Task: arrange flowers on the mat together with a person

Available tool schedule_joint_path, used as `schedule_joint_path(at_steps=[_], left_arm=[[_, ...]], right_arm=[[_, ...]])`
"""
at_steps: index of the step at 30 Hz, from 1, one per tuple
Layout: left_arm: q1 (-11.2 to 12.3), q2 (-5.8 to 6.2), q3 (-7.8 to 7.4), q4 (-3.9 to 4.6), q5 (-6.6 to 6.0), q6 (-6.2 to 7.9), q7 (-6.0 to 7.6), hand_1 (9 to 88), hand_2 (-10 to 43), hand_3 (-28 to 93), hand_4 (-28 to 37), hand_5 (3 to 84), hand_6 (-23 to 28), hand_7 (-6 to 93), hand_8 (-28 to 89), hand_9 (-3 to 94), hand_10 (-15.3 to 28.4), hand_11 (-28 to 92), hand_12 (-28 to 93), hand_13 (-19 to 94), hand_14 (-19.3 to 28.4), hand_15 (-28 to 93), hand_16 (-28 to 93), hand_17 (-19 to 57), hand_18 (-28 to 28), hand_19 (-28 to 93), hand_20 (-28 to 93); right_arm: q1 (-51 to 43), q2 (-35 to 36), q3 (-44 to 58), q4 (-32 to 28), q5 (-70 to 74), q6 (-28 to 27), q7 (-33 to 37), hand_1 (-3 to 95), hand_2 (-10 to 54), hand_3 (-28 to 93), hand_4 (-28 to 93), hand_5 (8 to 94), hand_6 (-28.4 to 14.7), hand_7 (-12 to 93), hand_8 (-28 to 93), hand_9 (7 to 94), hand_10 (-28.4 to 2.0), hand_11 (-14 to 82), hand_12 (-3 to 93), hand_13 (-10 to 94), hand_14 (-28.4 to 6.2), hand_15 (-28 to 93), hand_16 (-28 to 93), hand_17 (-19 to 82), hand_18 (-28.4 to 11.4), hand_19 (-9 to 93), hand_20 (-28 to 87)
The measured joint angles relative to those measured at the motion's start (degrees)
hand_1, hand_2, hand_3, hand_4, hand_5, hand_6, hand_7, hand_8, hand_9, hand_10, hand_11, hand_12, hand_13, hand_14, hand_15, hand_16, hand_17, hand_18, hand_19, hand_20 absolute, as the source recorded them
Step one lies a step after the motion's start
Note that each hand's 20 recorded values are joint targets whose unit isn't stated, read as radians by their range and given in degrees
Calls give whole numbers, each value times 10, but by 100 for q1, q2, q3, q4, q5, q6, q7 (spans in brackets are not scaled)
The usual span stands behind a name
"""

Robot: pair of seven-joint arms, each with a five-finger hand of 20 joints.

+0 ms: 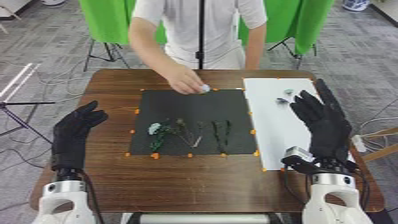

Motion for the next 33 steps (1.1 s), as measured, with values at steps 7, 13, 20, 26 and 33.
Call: schedule_joint_path(at_steps=[7, 13, 20, 26, 33], left_arm=[[13, 1, -30, -1, -1, 1, -11, 235, 36, 658, -264, 506, 55, 164, -54, 505, 147, 237, 154, 409, 198, 259, 9, 44, 137, 125, 162], [13, 4, -30, -1, -2, 1, -24, 235, 36, 658, -263, 506, 56, 164, -54, 504, 147, 236, 154, 409, 199, 260, 10, 44, 137, 125, 162], [7, 13, -29, -1, -4, -4, -64, 235, 36, 658, -263, 506, 56, 164, -54, 505, 147, 236, 154, 409, 198, 259, 9, 43, 137, 126, 161], [-8, 18, -29, 0, -3, -4, -75, 240, 33, 661, -259, 505, 56, 163, -54, 504, 146, 236, 154, 407, 199, 259, 10, 43, 137, 124, 161], [-18, 18, -31, 0, 8, -20, -113, 243, 31, 661, -254, 505, 55, 163, -54, 503, 146, 236, 154, 406, 199, 258, 10, 42, 137, 123, 161]], right_arm=[[1, 0, -46, 4, -9, -1, 24, 64, 52, 797, -183, 285, -7, 89, -86, 401, -140, 41, 99, 340, -111, 123, 95, 205, -148, 69, 275], [2, 0, -51, 5, -13, -1, 24, 64, 52, 797, -182, 288, -6, 89, -84, 402, -140, 40, 99, 341, -111, 123, 97, 205, -148, 68, 276], [2, 0, -42, 12, -19, 3, 18, 64, 52, 796, -182, 290, -7, 87, -84, 403, -140, 41, 99, 342, -110, 123, 97, 206, -148, 67, 276], [-3, 0, -57, 14, -27, -3, 20, 64, 52, 796, -181, 291, -7, 86, -84, 403, -140, 41, 100, 341, -111, 122, 97, 206, -148, 67, 277], [-27, 1, -43, 14, -52, 3, 21, 112, 17, 805, -181, 294, -2, 98, -85, 402, -138, 41, 100, 340, -108, 122, 97, 207, -148, 68, 277]])
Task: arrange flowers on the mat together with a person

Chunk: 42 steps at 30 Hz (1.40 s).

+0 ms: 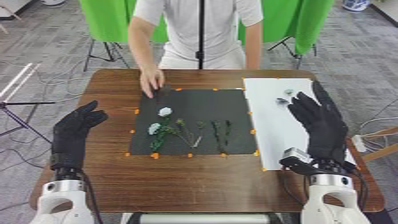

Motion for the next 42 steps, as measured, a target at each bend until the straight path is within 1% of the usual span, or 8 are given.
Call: schedule_joint_path(at_steps=[12, 14, 16, 20, 23, 26, 34, 42], left_arm=[[7, -2, -13, -5, 0, 1, -5, 247, 30, 658, -251, 505, 56, 163, -54, 503, 146, 236, 154, 405, 197, 257, 11, 42, 137, 124, 161], [12, -2, -13, -8, 0, 1, -5, 247, 30, 658, -251, 505, 56, 163, -53, 503, 146, 237, 154, 405, 198, 257, 11, 41, 137, 124, 161], [19, -9, -13, -16, 0, 4, -5, 246, 30, 659, -251, 505, 56, 163, -53, 503, 146, 237, 154, 405, 198, 258, 11, 42, 137, 124, 161], [38, -11, -34, -33, 1, 10, -4, 246, 30, 659, -250, 504, 55, 164, -54, 503, 146, 236, 154, 405, 199, 259, 11, 41, 137, 124, 160], [54, -9, -52, -52, 1, 21, -4, 247, 30, 659, -251, 504, 55, 164, -54, 503, 146, 237, 154, 405, 198, 260, 11, 41, 137, 123, 160], [68, -7, -52, -69, 1, 25, -4, 246, 30, 659, -250, 505, 56, 163, -54, 503, 147, 237, 153, 405, 198, 259, 11, 41, 137, 124, 161], [144, -7, -59, -143, 1, 69, -4, 248, 30, 657, -248, 505, 56, 162, -53, 503, 146, 236, 154, 405, 198, 260, 11, 41, 137, 124, 161], [190, -9, -84, -169, 4, 103, -2, 249, 31, 654, -248, 504, 56, 162, -53, 503, 146, 236, 153, 405, 199, 259, 10, 41, 136, 125, 161]], right_arm=[[8, 6, 70, 17, -195, -111, 15, 200, -87, 806, -188, 296, 1, 117, -89, 382, -133, 40, 114, 310, -99, 116, 102, 201, -147, 67, 278], [43, 29, 101, 50, -255, -168, 27, 230, -94, 799, -195, 322, 4, 137, -92, 371, -134, 35, 146, 313, -118, 105, 172, 202, -145, 142, 315], [102, 95, 141, 91, -450, -178, 36, 264, -95, 787, -197, 348, 2, 155, -93, 381, -133, 45, 165, 393, -125, 142, 233, 209, -143, 313, 400], [336, 509, 186, 190, -1772, 384, 376, 294, -95, 780, -215, 394, -4, 177, -98, 405, -135, 84, 184, 490, -132, 391, 244, 206, -172, 591, 478], [669, 1038, 236, 350, -2933, 1242, 1307, 303, -95, 769, -224, 403, -6, 173, -96, 409, -135, 87, 184, 516, -139, 470, 227, 221, -182, 635, 498], [1000, 1531, 555, 444, -3576, 1334, 2315, 303, -95, 773, -248, 412, -11, 160, -89, 415, -133, 89, 185, 532, -143, 506, 209, 236, -190, 658, 507], [1733, 2743, 892, 862, -5780, -1270, 2911, 306, -95, 758, -269, 458, 4, 148, -84, 507, -130, 123, 192, 592, -139, 550, 222, 271, -202, 699, 526], [2351, 3279, 292, 1829, -7443, -2502, 2785, 302, -95, 747, -280, 498, 19, 146, -93, 568, -128, 137, 189, 617, -139, 560, 239, 287, -209, 715, 540]])
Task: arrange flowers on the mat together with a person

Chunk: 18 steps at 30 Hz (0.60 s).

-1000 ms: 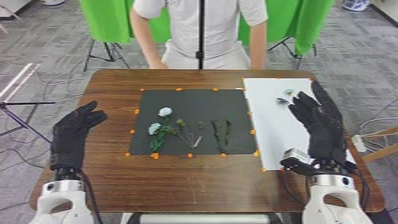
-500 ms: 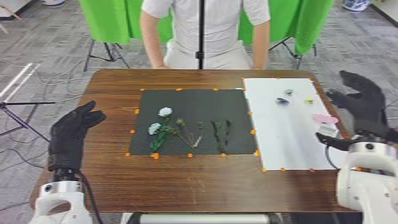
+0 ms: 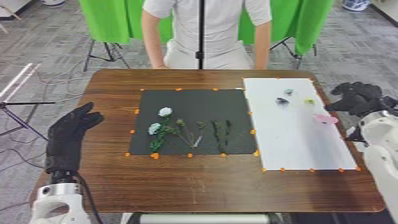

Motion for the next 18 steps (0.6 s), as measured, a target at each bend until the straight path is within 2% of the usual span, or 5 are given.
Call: schedule_joint_path(at_steps=[6, 13, 18], left_arm=[[6, 0, -11, -10, 1, 6, -1, 248, 30, 656, -247, 504, 56, 162, -53, 503, 147, 236, 154, 404, 199, 258, 11, 41, 136, 124, 160], [13, -4, -15, -13, 1, 14, -1, 249, 30, 656, -248, 505, 56, 162, -54, 503, 147, 236, 154, 404, 199, 258, 11, 42, 136, 123, 160], [13, -4, -15, -13, 1, 14, -3, 249, 31, 655, -247, 504, 57, 161, -53, 502, 147, 236, 153, 404, 198, 259, 11, 41, 136, 123, 161]], right_arm=[[19, 22, -17, 113, 53, -491, 2, 321, -95, 736, -282, 507, 21, 147, -94, 605, -132, 146, 189, 647, -132, 579, 255, 307, -210, 738, 552], [32, 5, -242, 295, 199, -516, -10, 363, -95, 750, -281, 512, 30, 157, -96, 644, -116, 153, 191, 675, -117, 600, 270, 329, -209, 766, 566], [89, -53, -484, 546, 35, -414, -64, 419, -95, 742, -282, 563, 46, 186, -115, 704, -108, 174, 188, 728, -87, 599, 282, 366, -202, 795, 571]])
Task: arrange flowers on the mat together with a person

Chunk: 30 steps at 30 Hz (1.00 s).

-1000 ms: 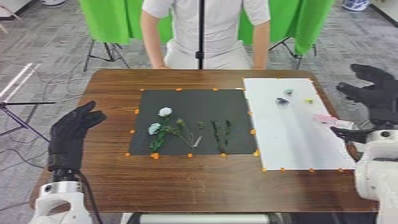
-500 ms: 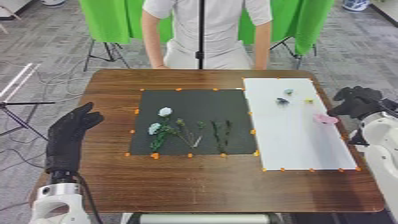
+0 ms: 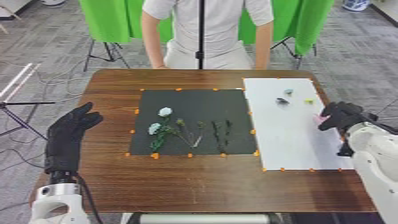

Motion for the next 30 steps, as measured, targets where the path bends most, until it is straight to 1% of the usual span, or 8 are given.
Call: schedule_joint_path(at_steps=[3, 6, 8, 12, 17, 20, 26, 30], left_arm=[[0, 0, 0, 0, 2, 0, -6, 249, 30, 655, -247, 504, 57, 160, -53, 502, 147, 235, 153, 404, 199, 259, 11, 41, 136, 123, 160], [0, 0, 0, 0, 3, 0, -9, 249, 31, 655, -247, 504, 57, 160, -53, 502, 147, 236, 154, 404, 199, 259, 11, 41, 136, 123, 160], [0, 0, -4, 0, 3, 1, -9, 249, 31, 655, -246, 504, 57, 160, -52, 502, 147, 236, 154, 404, 198, 259, 11, 41, 136, 123, 161], [1, -5, -22, -3, 3, 4, -12, 249, 30, 656, -246, 504, 57, 160, -52, 502, 147, 236, 154, 404, 198, 260, 10, 41, 136, 123, 161], [5, -12, -27, -9, 3, 11, -14, 249, 30, 656, -246, 505, 57, 161, -53, 502, 146, 236, 154, 404, 199, 261, 10, 41, 135, 123, 161], [11, -12, -37, -18, 3, 13, -20, 249, 30, 656, -246, 505, 57, 162, -53, 502, 146, 236, 153, 404, 199, 261, 10, 41, 135, 123, 161], [12, 6, -53, -21, 3, 13, -50, 249, 30, 655, -246, 504, 57, 162, -53, 502, 147, 236, 154, 403, 198, 260, 10, 41, 135, 122, 161], [18, 10, -88, -41, 3, 27, -51, 249, 30, 655, -246, 504, 57, 163, -53, 502, 146, 236, 154, 403, 199, 260, 10, 41, 135, 122, 161]], right_arm=[[7, -40, -128, 154, -161, 334, 0, 485, -95, 703, -281, 634, 51, 202, -115, 775, -97, 147, 240, 775, -65, 596, 301, 406, -198, 832, 567], [0, -58, -263, 347, -239, 1068, 24, 573, -95, 618, -280, 721, 46, 214, -7, 865, -77, 69, 328, 832, -44, 594, 322, 451, -191, 876, 550], [-18, -70, -343, 500, -254, 1615, 42, 592, -95, 619, -277, 769, 45, 221, 13, 905, -72, 64, 344, 857, -34, 600, 327, 478, -187, 900, 542], [-111, -93, -411, 692, -271, 2415, 54, 607, -95, 626, -270, 809, 40, 221, 30, 929, -68, 70, 355, 882, -24, 598, 334, 502, -182, 920, 531], [-203, -96, -405, 652, -255, 2610, 54, 610, -95, 630, -269, 819, 37, 219, 35, 934, -70, 75, 360, 888, -20, 599, 340, 510, -181, 926, 525], [-293, -90, -352, 377, -197, 2656, 113, 610, -95, 634, -271, 821, 37, 217, 38, 936, -71, 76, 362, 888, -18, 601, 344, 511, -179, 929, 524], [-396, 59, -364, -815, 194, 2944, 118, 609, -95, 639, -273, 824, 43, 215, 38, 937, -69, 72, 364, 882, -10, 618, 355, 512, -175, 931, 531], [145, 289, -1051, -1260, 602, 3237, -450, 607, -95, 641, -273, 824, 47, 217, 35, 934, -64, 65, 363, 878, -8, 623, 359, 510, -172, 932, 537]])
